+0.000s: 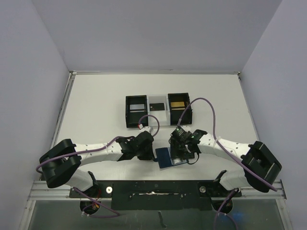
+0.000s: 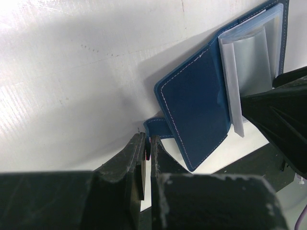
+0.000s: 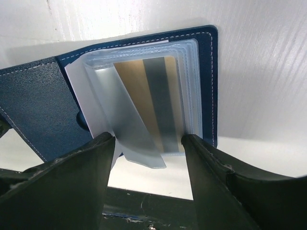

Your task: Take the credit cards out of the card holder

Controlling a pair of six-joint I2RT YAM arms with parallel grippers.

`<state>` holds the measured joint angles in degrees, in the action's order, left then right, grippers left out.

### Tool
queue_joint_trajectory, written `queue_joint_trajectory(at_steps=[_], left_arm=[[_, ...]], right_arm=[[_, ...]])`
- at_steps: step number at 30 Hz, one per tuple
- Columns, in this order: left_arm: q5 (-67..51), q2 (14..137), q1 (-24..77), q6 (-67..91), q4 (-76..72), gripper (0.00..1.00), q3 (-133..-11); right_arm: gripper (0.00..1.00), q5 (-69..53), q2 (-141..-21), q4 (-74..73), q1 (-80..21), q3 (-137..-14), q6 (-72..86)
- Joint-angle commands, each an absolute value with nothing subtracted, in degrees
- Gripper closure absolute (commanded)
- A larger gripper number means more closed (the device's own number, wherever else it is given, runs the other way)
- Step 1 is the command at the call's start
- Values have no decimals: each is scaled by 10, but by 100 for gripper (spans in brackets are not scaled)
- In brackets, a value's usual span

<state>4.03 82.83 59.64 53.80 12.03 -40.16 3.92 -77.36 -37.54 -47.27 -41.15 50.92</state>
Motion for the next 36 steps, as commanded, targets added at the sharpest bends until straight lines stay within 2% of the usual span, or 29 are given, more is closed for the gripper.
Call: queue_joint_trajectory(at_steps=[1,15,23,30,36], left_arm=[[36,819,599,533,111,100,-412],[34,822,599,532,111,100,-415],[34,824,599,532,111,100,-417],[33,826,599,531,111,100,-419],[31,832,599,530,113,100,-423]], right_arm=[[38,67,-792,-379,-484,-426,525],[32,124,-773,-435,-508,-471,543],[32,103,-787,-409,-509,-455,540],[36,86,-812,-384,-510,-448,535],[31,92,-827,-394,-519,-459,534]])
